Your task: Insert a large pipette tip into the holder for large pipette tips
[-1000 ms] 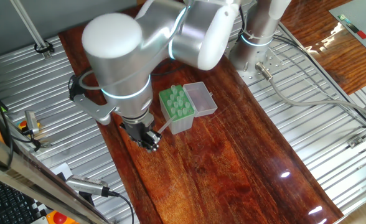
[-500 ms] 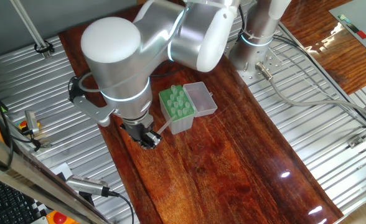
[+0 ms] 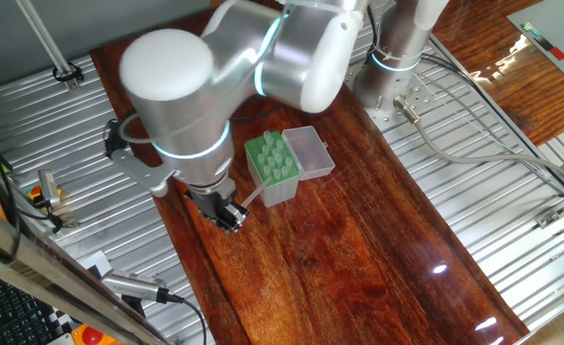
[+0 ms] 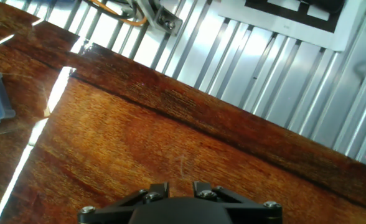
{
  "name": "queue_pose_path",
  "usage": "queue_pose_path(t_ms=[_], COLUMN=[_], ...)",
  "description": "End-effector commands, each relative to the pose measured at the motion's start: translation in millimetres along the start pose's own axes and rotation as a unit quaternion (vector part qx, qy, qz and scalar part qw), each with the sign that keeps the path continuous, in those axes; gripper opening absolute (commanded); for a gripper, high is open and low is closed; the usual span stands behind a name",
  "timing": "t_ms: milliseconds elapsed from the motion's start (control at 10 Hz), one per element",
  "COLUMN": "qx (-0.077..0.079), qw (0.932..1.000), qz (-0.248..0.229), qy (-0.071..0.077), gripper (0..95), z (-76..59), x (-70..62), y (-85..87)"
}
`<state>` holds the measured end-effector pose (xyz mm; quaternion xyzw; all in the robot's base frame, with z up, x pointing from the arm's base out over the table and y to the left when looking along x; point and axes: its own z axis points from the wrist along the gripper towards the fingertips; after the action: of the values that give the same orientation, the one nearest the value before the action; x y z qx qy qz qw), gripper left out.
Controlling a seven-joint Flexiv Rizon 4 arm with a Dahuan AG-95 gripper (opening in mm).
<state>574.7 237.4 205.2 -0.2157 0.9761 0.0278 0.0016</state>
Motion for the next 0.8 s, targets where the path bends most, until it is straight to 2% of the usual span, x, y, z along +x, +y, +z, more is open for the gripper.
queue_pose_path(t_ms=[100, 400, 500, 800], qx=[0.003, 0.003, 0.002, 0.000], qw=[1.0000, 0.9999, 0.9999, 0.9999], qz=[-0.002, -0.007, -0.009, -0.011], qy=[0.007, 0.009, 0.007, 0.006], gripper=[19.0, 19.0, 38.0, 38.0], z=[0.2, 1.2, 3.7, 6.1], x=[-2.0, 0.8, 5.6, 11.2], y=[-0.2, -0.2, -0.3, -0.1])
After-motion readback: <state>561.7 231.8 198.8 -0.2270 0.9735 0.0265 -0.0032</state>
